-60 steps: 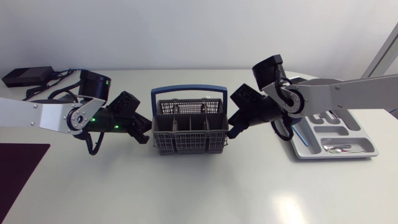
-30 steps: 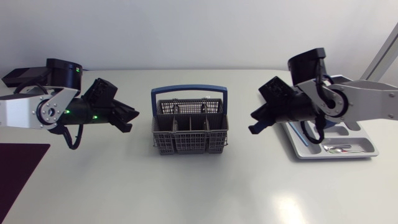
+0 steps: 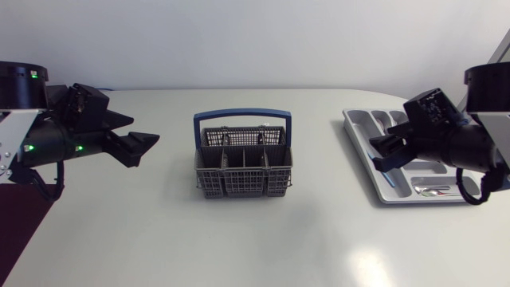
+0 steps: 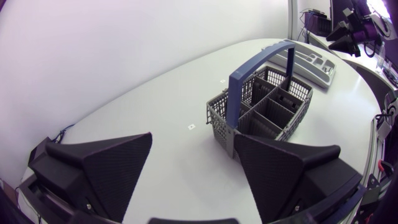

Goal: Unload the cutlery basket into the drawer organizer.

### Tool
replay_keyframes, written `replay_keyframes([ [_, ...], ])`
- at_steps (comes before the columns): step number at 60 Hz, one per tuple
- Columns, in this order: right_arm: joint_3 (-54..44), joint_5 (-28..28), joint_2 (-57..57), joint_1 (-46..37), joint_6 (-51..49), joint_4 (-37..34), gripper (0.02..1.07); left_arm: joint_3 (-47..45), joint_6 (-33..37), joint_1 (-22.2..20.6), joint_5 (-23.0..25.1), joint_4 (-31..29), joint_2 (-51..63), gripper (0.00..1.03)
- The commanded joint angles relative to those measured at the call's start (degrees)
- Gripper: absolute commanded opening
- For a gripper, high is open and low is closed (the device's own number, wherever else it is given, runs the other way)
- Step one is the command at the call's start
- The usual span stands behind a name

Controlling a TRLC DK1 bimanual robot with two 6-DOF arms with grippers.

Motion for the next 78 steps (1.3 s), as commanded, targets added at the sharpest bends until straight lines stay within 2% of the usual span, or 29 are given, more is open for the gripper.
replay_keyframes([
  [1,-2.5,0.4,-3.7,-1.9,-1.3,-0.9,0.88,-2.6,-1.6,0.4,-0.5,-1.0,-2.1,0.98],
  [5,-3.3,0.4,-5.7,-2.9,-1.7,-1.1,1.03,-2.9,-2.5,0.5,-0.9,-1.5,-2.7,0.98],
  [17,-6.4,0.0,-12.0,-5.9,-2.6,-1.0,1.03,-3.3,-4.5,1.9,-2.0,-4.7,-5.9,0.98],
  [20,-7.0,-0.2,-12.9,-6.2,-3.3,-1.2,1.03,-3.8,-4.5,2.0,-3.6,-4.4,-7.3,0.98],
  [32,-9.9,-0.1,-19.3,-9.1,-2.8,-1.0,1.03,-9.0,-7.0,2.2,-7.3,1.3,-17.6,0.98],
  [39,-11.2,-0.1,-22.6,-9.8,-2.1,-0.8,1.03,-10.5,-8.2,1.4,-9.7,2.4,-20.2,0.98],
  [50,-13.1,-0.1,-27.2,-11.6,-0.2,-0.6,1.03,-12.3,-7.9,0.0,-9.7,1.1,-22.3,0.98],
  [63,-17.2,0.2,-32.8,-12.4,1.9,0.3,1.03,-20.4,-10.7,0.0,-9.6,9.0,-33.0,0.98],
  [78,-24.0,1.9,-40.6,-9.9,8.3,3.7,1.03,-25.1,-14.1,0.7,-11.1,9.3,-39.4,0.98],
])
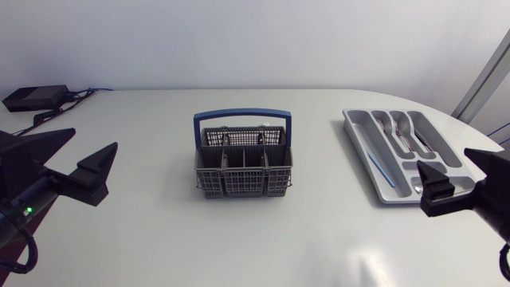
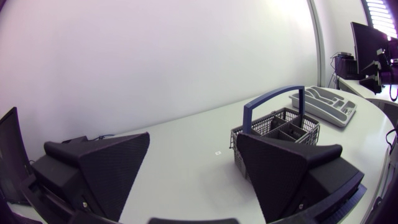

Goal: Unload the cutlery basket into the drawer organizer.

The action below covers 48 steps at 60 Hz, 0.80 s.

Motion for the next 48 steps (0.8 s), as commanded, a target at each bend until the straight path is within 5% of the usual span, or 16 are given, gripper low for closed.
replay_keyframes([
  [1,-3.1,0.9,-2.6,1.0,3.7,1.6,1.03,-3.1,-2.5,0.6,-0.8,0.6,-2.6,0.98],
  [48,-19.4,5.0,-21.5,6.9,18.9,9.9,1.03,-21.3,-13.2,2.9,-7.4,-1.7,-26.6,0.98],
])
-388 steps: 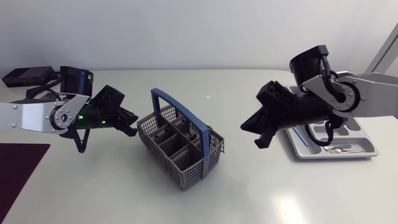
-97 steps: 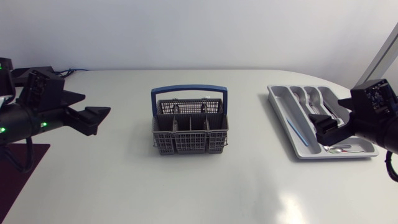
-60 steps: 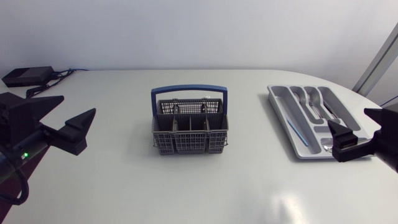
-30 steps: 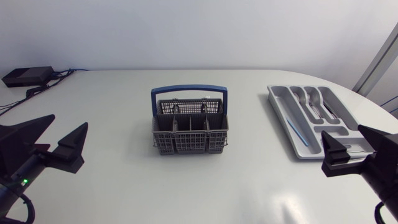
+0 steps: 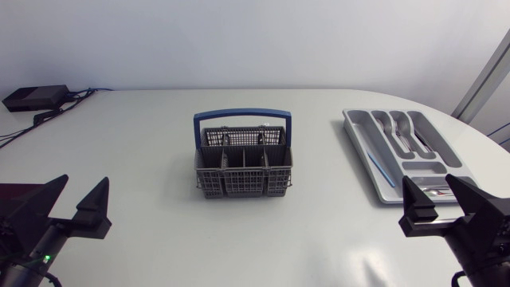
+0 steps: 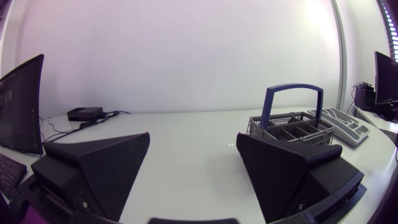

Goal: Unload the cutlery basket into the drawer organizer.

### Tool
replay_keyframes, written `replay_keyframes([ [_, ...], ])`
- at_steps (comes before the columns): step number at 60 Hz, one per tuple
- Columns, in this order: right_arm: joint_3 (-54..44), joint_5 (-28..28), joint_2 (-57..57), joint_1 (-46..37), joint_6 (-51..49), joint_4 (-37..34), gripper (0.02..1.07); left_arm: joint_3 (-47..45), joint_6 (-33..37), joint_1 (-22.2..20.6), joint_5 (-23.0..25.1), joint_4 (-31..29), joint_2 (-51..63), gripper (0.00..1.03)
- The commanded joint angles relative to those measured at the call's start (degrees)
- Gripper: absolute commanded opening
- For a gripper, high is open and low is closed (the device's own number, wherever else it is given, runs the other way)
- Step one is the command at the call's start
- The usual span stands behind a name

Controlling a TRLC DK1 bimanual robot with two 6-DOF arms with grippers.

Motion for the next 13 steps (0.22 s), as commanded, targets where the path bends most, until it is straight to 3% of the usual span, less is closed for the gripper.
replay_keyframes([
  [1,-1.1,0.5,-0.3,0.4,1.7,1.0,1.03,-2.2,-2.1,0.6,-0.4,-0.4,-1.8,0.98],
  [13,-1.1,0.5,-0.3,0.4,1.7,1.0,1.03,-2.2,-2.1,0.6,-0.4,-0.4,-1.8,0.97],
])
